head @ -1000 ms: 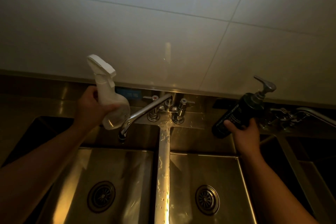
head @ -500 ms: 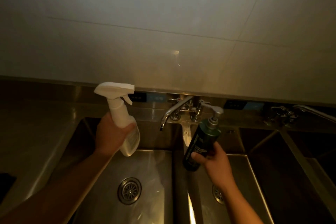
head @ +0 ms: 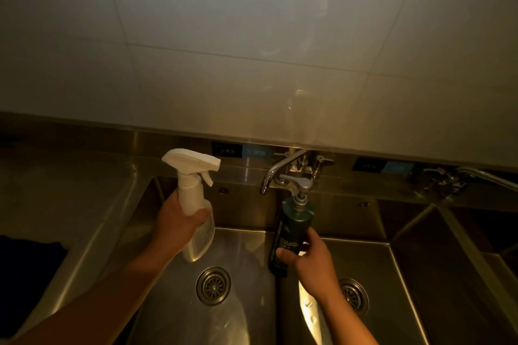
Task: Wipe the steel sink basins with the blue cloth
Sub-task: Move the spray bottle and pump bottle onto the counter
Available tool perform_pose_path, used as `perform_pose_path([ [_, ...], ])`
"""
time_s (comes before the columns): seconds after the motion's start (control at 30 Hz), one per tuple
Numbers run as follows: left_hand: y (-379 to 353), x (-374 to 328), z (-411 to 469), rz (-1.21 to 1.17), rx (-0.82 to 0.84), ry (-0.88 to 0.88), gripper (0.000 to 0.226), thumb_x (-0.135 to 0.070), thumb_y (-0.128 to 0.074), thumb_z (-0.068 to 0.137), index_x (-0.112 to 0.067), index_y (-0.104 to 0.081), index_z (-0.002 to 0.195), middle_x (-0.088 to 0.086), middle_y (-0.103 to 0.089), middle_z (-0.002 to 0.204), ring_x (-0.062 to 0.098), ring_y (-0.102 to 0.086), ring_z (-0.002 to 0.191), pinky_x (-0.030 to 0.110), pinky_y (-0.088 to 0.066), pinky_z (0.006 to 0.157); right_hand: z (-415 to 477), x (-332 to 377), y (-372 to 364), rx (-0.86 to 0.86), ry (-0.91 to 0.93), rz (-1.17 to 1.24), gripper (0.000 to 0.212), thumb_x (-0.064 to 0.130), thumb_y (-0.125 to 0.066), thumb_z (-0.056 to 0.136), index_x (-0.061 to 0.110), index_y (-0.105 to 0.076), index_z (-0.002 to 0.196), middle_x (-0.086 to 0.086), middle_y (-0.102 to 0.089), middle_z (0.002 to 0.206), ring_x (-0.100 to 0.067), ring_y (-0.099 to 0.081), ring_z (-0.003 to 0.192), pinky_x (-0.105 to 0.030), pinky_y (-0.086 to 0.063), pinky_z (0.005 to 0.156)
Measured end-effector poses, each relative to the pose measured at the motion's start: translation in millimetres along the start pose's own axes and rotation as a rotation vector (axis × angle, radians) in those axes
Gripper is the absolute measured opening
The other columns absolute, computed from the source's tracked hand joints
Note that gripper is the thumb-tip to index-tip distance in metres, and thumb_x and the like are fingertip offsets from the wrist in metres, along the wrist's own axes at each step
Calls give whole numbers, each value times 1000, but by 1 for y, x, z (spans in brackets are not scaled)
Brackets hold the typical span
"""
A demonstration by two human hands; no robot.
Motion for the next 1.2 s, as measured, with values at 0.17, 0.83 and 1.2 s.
perform_pose_path([
  [0.17, 16, 9, -5, 2, -4, 24, 58, -10, -71, 79, -15, -46, 131, 10, -57, 123, 29, -55, 115, 49, -47, 96, -2, 2, -13, 13, 12, 19, 57, 11, -81, 71, 35, -50, 113, 21, -60, 101, 3, -57, 92, -22, -47, 76],
  [0.83, 143, 47, 34, 92, 229, -127, 43, -30, -71, 81, -34, -44, 113, -15, -56, 97, 7, -56, 90, 30, -46, 78, -49, 38, -160, -74, -6, 30, 54, 5, -80, 70, 30, -54, 110, 12, -64, 105, -3, -60, 95, -15, -45, 71],
  [1.2, 168, 39, 27, 196, 213, -162, 48, -29, -70, 81, -18, -49, 123, -4, -57, 109, 13, -56, 98, 30, -46, 81, -45, 49, -174, -31, 32, -1, 59, 5, -79, 71, 24, -53, 121, 14, -61, 104, 2, -56, 90, -16, -44, 72],
])
Point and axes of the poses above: each hand's wrist, its own z-axis towards the middle knuckle, its own y-axis out of the back of the hand, x = y × z, the point moved 3 cm from there along z, towards the middle knuckle
